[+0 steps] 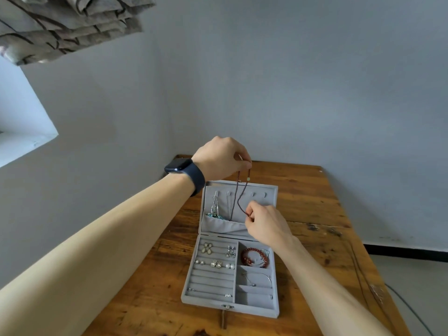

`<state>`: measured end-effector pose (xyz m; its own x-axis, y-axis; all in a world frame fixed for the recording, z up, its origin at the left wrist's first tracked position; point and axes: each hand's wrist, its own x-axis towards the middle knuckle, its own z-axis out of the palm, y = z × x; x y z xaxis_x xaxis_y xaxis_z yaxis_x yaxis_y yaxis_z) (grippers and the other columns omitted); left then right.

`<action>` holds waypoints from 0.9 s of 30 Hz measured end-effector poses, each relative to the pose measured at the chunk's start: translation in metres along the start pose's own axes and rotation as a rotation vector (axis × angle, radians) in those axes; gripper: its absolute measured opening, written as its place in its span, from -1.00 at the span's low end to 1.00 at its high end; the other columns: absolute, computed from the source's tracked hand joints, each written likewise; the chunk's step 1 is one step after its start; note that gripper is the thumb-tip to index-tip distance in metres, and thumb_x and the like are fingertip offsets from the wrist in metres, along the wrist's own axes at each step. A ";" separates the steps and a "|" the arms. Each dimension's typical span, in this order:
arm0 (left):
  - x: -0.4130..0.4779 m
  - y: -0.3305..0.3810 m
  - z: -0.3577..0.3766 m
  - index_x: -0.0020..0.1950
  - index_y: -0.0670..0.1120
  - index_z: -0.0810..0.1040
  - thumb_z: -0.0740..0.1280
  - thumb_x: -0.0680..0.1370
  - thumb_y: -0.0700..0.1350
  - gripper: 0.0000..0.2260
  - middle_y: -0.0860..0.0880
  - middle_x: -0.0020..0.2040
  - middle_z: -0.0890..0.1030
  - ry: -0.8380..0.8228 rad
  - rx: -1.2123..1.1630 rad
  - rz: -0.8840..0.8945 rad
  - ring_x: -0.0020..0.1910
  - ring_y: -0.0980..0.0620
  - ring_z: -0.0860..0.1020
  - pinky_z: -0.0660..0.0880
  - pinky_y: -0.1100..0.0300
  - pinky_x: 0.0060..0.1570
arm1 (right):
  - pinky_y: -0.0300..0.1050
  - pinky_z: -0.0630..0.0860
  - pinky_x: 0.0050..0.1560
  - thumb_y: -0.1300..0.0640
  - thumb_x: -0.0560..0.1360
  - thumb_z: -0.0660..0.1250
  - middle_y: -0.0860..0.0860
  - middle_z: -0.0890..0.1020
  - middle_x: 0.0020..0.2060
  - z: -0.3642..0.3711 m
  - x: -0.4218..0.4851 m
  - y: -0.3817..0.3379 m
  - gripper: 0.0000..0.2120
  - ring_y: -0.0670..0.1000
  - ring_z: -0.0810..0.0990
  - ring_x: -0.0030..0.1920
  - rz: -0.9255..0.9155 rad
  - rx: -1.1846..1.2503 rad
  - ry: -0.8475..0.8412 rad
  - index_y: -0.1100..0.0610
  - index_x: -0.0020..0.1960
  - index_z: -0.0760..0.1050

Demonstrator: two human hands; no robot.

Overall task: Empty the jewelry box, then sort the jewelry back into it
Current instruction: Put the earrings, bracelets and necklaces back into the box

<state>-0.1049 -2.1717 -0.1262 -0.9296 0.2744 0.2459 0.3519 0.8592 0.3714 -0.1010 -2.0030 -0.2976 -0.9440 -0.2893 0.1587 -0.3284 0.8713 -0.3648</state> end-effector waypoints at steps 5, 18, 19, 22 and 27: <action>0.003 0.000 0.016 -0.03 0.14 0.71 0.41 0.53 0.06 -0.91 0.17 -0.11 0.64 -0.093 0.090 -0.016 -0.16 0.16 0.57 0.51 0.22 -0.12 | -0.13 0.57 0.09 0.08 0.54 0.38 -0.04 0.65 0.06 -0.019 -0.002 0.004 -0.68 -0.05 0.63 0.03 0.045 0.240 -0.032 0.09 0.28 0.47; -0.004 -0.016 0.063 -0.01 0.15 0.69 0.43 0.55 0.03 -0.94 0.13 -0.07 0.66 -0.083 0.024 -0.072 -0.04 0.07 0.59 0.59 0.09 -0.06 | -0.52 0.40 -0.24 0.03 0.57 0.37 -0.22 0.64 -0.19 -0.049 0.003 -0.007 -0.88 -0.31 0.57 -0.14 0.125 0.617 0.209 0.01 0.05 0.65; -0.005 -0.018 0.066 -0.01 0.15 0.69 0.44 0.54 0.03 -0.94 0.14 -0.08 0.67 -0.080 -0.001 -0.078 -0.07 0.08 0.60 0.61 0.06 -0.05 | -0.52 0.41 -0.23 0.03 0.57 0.37 -0.22 0.64 -0.19 -0.048 0.003 -0.005 -0.89 -0.32 0.56 -0.14 0.123 0.617 0.200 0.00 0.05 0.65; -0.010 -0.021 0.073 -0.02 0.10 0.70 0.46 0.54 0.02 -0.95 0.14 -0.13 0.69 -0.090 -0.088 -0.073 -0.22 0.16 0.60 0.63 0.03 -0.10 | -0.43 0.45 -0.16 0.01 0.56 0.38 -0.19 0.67 -0.14 -0.045 0.004 -0.004 -0.88 -0.26 0.61 -0.10 0.113 0.639 0.126 -0.04 0.06 0.65; -0.018 -0.022 0.078 0.04 0.09 0.63 0.40 0.57 0.09 -0.88 0.12 -0.06 0.68 -0.054 0.007 -0.062 -0.13 0.13 0.59 0.60 0.05 -0.07 | -0.37 0.45 -0.16 0.05 0.57 0.36 -0.17 0.65 -0.16 -0.034 0.004 0.001 -0.93 -0.22 0.59 -0.12 0.114 0.602 0.195 0.00 -0.03 0.61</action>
<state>-0.1046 -2.1619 -0.2089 -0.9542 0.2435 0.1740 0.2930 0.8783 0.3778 -0.1040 -1.9901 -0.2658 -0.9694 -0.0810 0.2319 -0.2408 0.5009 -0.8313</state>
